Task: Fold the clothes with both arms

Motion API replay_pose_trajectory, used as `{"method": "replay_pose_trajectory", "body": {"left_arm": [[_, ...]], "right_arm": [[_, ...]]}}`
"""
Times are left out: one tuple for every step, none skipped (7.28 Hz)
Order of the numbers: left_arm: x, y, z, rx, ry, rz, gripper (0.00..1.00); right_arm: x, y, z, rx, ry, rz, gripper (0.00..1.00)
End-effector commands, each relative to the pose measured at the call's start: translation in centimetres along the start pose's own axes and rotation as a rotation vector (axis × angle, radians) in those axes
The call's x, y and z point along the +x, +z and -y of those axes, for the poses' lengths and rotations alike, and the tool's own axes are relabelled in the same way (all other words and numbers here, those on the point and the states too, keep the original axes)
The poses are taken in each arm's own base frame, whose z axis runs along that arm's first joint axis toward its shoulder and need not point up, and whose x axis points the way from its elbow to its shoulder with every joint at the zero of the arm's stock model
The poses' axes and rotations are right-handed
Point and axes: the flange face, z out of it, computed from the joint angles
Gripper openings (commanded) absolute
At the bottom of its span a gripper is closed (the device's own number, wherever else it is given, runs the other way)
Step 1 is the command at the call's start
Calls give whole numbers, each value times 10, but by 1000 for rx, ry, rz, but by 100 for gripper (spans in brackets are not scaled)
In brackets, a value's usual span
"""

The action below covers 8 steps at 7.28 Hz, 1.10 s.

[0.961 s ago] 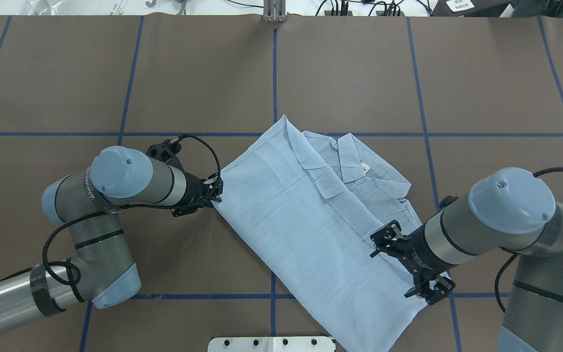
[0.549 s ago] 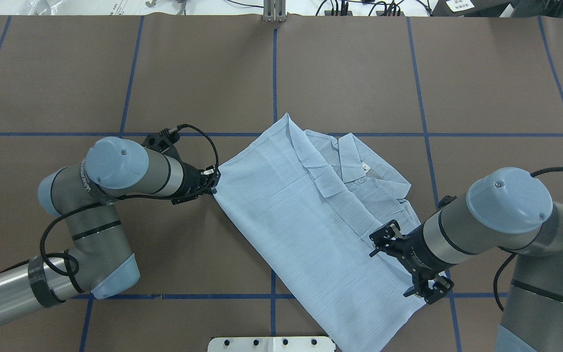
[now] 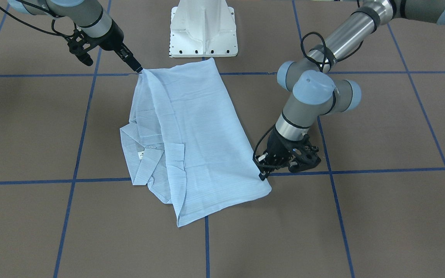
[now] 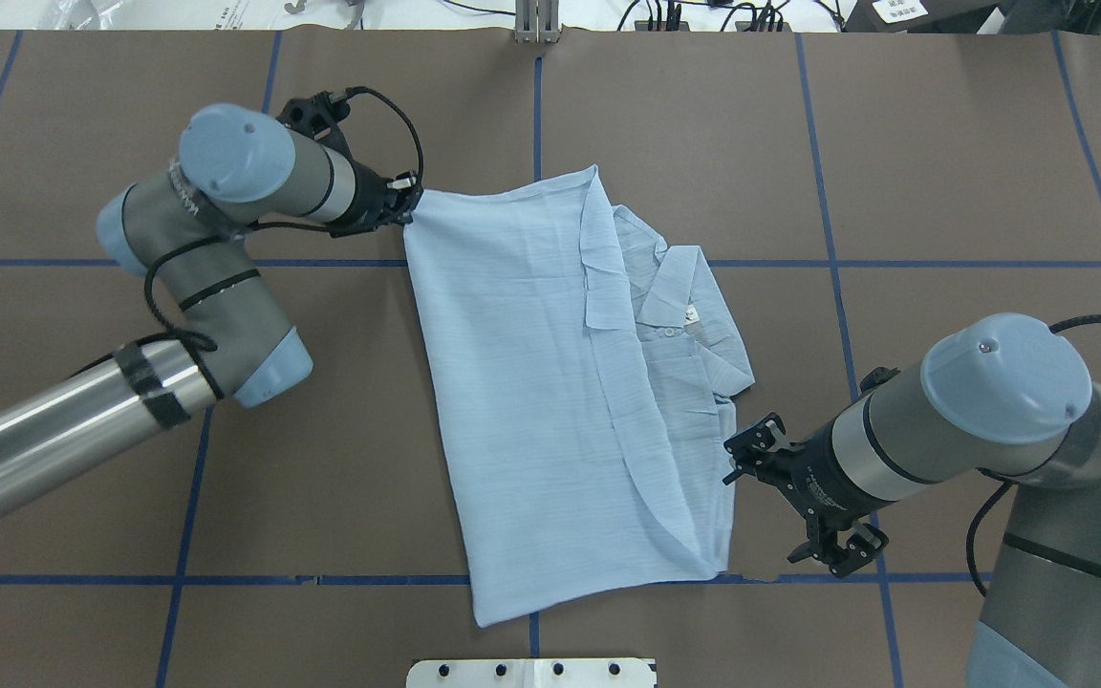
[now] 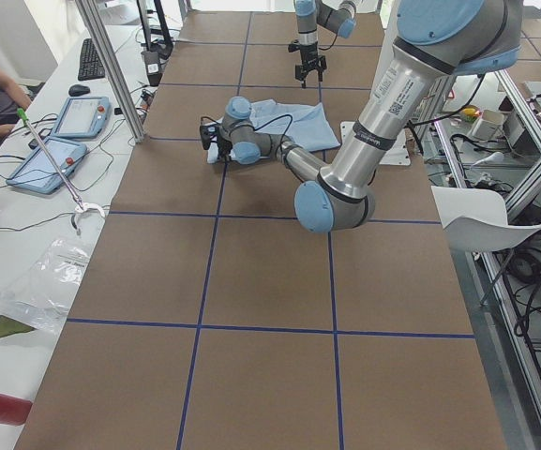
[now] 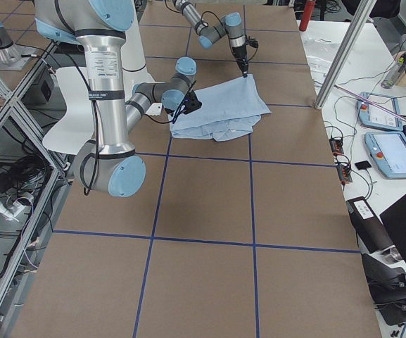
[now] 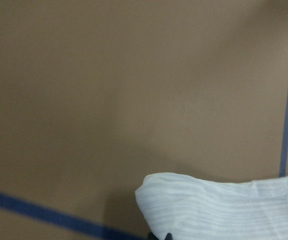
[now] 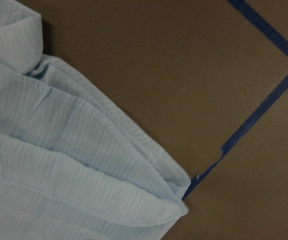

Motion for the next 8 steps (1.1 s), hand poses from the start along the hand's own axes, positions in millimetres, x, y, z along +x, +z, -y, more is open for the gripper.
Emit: {"method": "replay_pose_trajectory", "body": {"left_arm": [[11,28,68,61,57,2,0],[12,28,68,60,85,-2,48],[2,14,68,64,101,-34,50],[-26,-9,59,30,107,-64,50],[-42,-46,42,-43,115,-120,51],[-62,-76,29,-52,123,-152,51],[-82,-95,25,-45,124,-158,51],[-101,-103,24,-42,121,-150,51]], "right_arm": [[-23,-17,-2,-1,0,57,100],[-48,-18,-2,16,4,94,100],[-73,-11,-7,48,-21,130,100],[-85,9,-25,119,-81,153,100],[-90,27,-53,172,-210,145,100],[-89,41,-76,223,-359,93,100],[-84,56,-94,233,-602,23,100],[-92,72,-99,243,-777,-16,100]]}}
